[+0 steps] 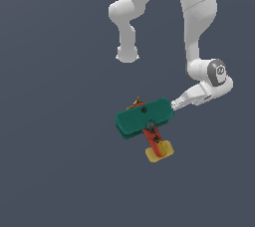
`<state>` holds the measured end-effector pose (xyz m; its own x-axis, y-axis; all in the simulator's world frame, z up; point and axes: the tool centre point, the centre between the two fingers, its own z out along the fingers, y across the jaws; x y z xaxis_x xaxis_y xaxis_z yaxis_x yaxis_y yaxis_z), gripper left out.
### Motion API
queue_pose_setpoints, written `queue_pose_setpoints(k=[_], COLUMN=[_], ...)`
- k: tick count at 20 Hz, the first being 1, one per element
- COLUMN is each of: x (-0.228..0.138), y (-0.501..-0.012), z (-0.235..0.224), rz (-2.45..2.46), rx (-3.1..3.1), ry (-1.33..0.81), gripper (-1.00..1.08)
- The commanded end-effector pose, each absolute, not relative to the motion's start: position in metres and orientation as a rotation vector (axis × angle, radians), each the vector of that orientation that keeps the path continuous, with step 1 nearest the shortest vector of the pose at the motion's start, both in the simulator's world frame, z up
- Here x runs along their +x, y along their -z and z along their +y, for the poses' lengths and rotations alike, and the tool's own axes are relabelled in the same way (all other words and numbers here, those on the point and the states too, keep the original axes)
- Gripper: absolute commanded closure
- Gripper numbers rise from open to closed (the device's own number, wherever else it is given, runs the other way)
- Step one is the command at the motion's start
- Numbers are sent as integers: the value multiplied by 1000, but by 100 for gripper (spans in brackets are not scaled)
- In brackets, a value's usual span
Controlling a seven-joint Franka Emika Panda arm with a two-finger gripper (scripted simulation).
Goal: Pick up the object and move it to a goal position.
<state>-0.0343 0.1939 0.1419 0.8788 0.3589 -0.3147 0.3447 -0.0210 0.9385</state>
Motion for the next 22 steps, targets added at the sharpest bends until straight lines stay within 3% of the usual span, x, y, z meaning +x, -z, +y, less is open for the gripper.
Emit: queue_pose_setpoints(k=[1,10,20,21,22], x=[-34,-33,-22,-22,-22], y=[-142,-141,-137,-137,-137], z=[198,201,170,170,170], rz=[561,564,564,564,564], rx=[1598,1581,1579,1579,1579], ry=[-30,-43,-44,-44,-44], gripper=[-20,-20,-20,108,108])
